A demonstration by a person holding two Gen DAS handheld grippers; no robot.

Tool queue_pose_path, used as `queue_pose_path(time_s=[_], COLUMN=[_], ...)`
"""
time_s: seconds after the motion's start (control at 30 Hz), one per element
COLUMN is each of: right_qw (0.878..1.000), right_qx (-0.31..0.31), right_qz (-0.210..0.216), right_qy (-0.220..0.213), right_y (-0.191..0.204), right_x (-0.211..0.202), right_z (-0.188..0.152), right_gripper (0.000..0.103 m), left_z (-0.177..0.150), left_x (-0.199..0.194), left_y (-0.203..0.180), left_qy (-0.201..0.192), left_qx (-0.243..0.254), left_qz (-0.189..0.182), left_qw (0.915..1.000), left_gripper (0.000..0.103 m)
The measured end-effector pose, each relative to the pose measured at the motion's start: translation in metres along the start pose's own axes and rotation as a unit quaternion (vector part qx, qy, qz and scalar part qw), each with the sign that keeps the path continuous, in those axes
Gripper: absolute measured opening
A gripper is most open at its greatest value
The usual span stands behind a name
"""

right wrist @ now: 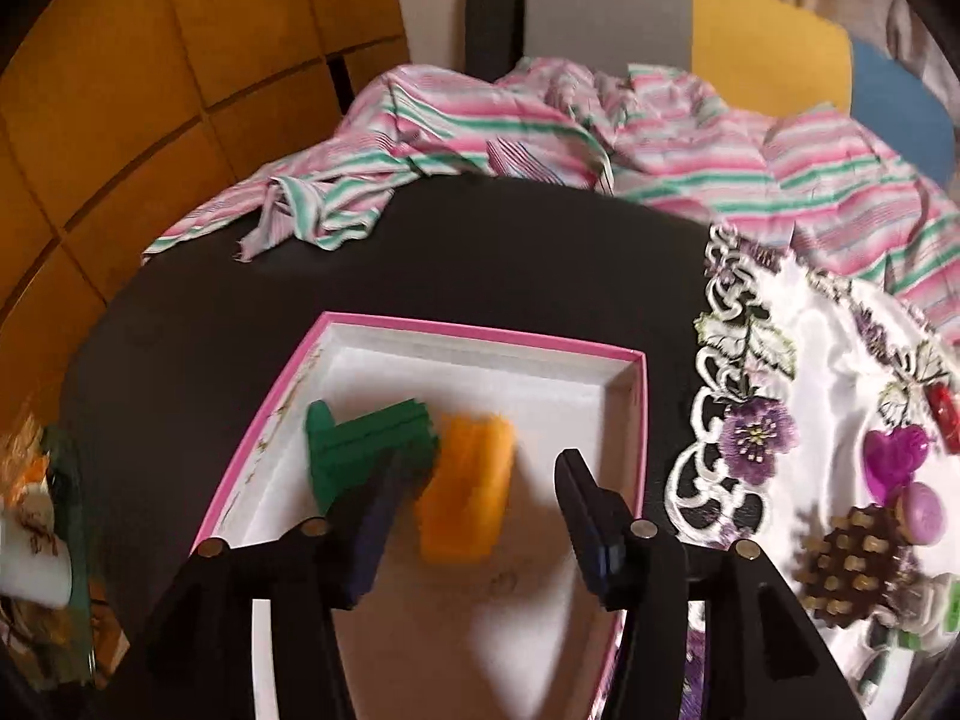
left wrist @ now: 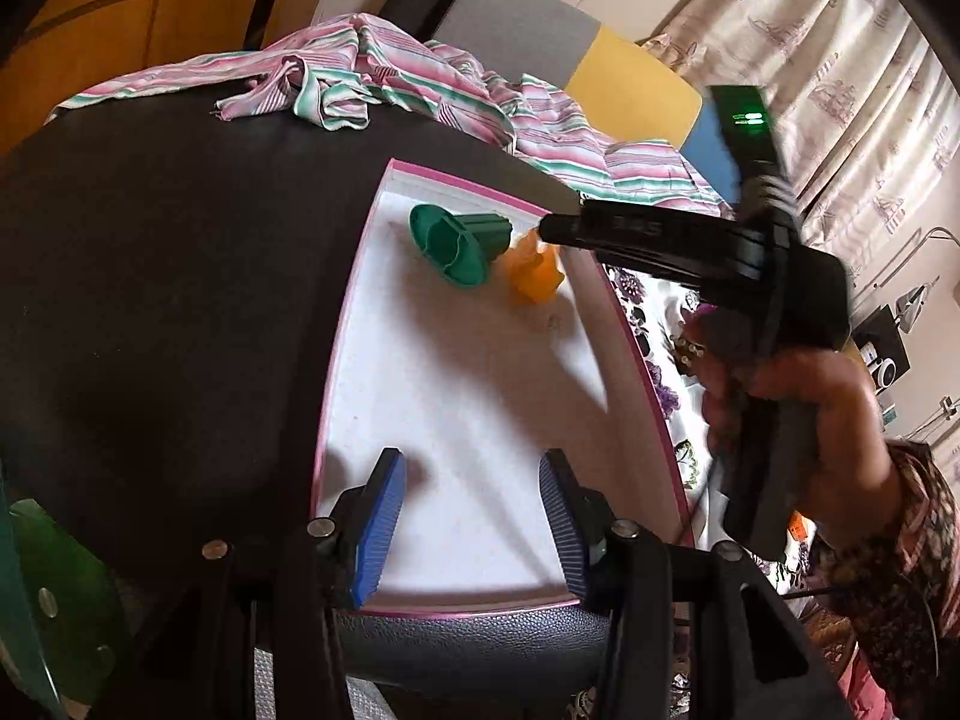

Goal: Organize rigid objects
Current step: 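Lower the orange clip into the pink tray beside the teal stand, open right gripper, then grasp the white green-topped device with right gripper while left gripper nears brown hair claw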

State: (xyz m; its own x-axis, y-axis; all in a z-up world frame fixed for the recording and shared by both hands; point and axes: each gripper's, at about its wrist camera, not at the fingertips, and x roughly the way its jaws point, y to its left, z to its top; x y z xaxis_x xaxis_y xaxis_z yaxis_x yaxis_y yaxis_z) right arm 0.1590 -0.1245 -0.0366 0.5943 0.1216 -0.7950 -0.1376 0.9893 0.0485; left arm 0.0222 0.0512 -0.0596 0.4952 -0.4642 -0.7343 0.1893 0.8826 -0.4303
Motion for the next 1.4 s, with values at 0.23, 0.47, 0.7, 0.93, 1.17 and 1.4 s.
queue_pose_path(time_s=[0.23, 0.47, 0.7, 0.93, 1.17, 1.4], right_qw=[1.000, 1.000, 0.998, 0.996, 0.995, 0.993], right_qx=[-0.016, -0.001, 0.001, 0.015, 0.031, 0.046], right_qz=[-0.006, -0.031, -0.063, -0.084, -0.098, -0.108], right_qy=[-0.007, -0.004, -0.010, -0.004, 0.010, 0.016], right_y=[-0.004, -0.026, -0.050, -0.078, -0.104, -0.123], right_x=[-0.035, -0.061, -0.081, -0.095, -0.102, -0.109], right_z=[-0.021, -0.044, -0.066, -0.087, -0.110, -0.127], right_gripper=[0.061, 0.065, 0.065, 0.065, 0.065, 0.065], left_z=[-0.007, -0.013, -0.018, -0.026, -0.035, -0.041], left_x=[0.004, 0.006, 0.007, 0.007, 0.013, 0.017], left_y=[-0.014, -0.026, -0.039, -0.058, -0.083, -0.105], left_qy=[0.010, 0.016, 0.021, 0.025, 0.037, 0.046], left_qx=[0.022, 0.040, 0.055, 0.075, 0.102, 0.124], left_qz=[0.002, -0.001, -0.007, -0.018, -0.029, -0.043], left_qw=[0.9997, 0.9990, 0.9982, 0.9967, 0.9937, 0.9903], left_gripper=[0.047, 0.047, 0.047, 0.047, 0.047, 0.047])
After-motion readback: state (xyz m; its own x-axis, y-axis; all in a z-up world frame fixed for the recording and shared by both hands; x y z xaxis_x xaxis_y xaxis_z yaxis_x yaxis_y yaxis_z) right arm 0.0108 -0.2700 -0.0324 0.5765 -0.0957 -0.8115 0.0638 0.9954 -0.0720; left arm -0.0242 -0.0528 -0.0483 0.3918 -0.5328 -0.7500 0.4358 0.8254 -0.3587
